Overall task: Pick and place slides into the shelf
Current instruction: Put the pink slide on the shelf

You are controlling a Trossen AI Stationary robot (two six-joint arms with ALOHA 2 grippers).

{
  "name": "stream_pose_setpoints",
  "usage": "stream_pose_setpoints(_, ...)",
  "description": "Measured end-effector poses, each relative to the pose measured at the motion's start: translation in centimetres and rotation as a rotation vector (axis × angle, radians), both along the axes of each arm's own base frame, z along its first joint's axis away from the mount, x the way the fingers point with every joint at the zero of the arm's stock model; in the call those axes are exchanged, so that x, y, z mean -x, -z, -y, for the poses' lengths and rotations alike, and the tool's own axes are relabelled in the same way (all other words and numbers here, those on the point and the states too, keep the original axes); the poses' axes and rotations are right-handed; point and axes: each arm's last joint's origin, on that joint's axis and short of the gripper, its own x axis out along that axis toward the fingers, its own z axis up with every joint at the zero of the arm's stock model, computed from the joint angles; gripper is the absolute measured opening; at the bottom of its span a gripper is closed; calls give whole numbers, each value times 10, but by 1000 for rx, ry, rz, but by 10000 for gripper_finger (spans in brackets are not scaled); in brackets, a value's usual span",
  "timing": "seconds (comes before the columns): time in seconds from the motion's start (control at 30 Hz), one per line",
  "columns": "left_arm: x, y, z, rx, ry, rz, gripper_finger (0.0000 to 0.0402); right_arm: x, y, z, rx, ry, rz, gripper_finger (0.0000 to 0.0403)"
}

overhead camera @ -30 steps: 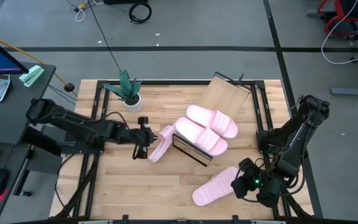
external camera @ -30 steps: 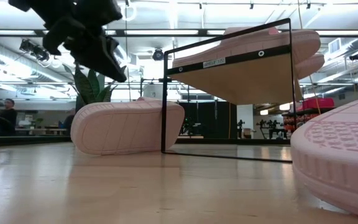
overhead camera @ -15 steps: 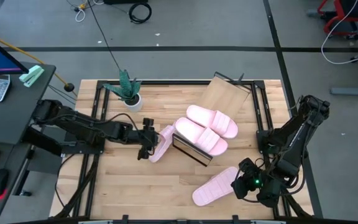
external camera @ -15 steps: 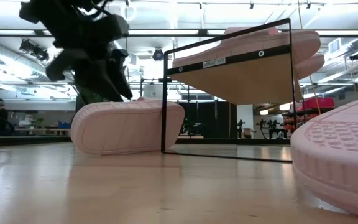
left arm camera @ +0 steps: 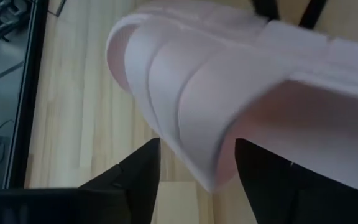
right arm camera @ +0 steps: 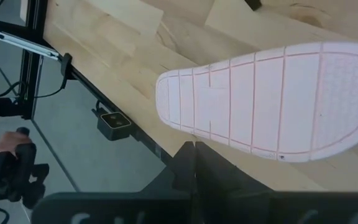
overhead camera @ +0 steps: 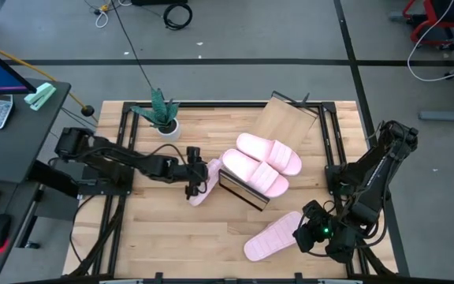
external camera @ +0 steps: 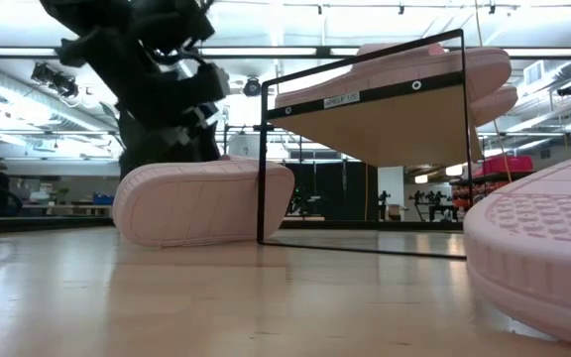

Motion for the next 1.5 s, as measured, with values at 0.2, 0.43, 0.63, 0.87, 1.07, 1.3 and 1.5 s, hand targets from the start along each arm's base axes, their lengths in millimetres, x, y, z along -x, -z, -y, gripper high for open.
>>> stream_pose_setpoints(0.2, -3, 10, -7, -6, -29, -34, 148, 0, 0, 0, 0, 0, 0, 19)
stream_pose_setpoints(0.43, -2, 10, -19, 1, -109, -22, 17, 0, 0, 0, 9, 4, 9, 19)
stream_pose_setpoints(0.63, 5, 8, -20, 14, -153, -86, 13, 0, 0, 0, 13, 5, 13, 19)
stream_pose_setpoints(0.87, 13, -25, -15, 41, -200, -86, 13, 0, 0, 1, 43, -5, 23, 19)
stream_pose_setpoints(1.07, 22, -75, -16, 82, -256, -18, 13, 0, 0, 3, 76, 4, 34, 19)
stream_pose_setpoints(1.3, 40, -138, -20, 11, -313, -3, 13, -1, 0, 6, 117, 18, 57, 19)
stream_pose_setpoints(1.5, 47, -190, -24, 12, -372, 121, 13, -3, 0, 8, 143, 28, 72, 19)
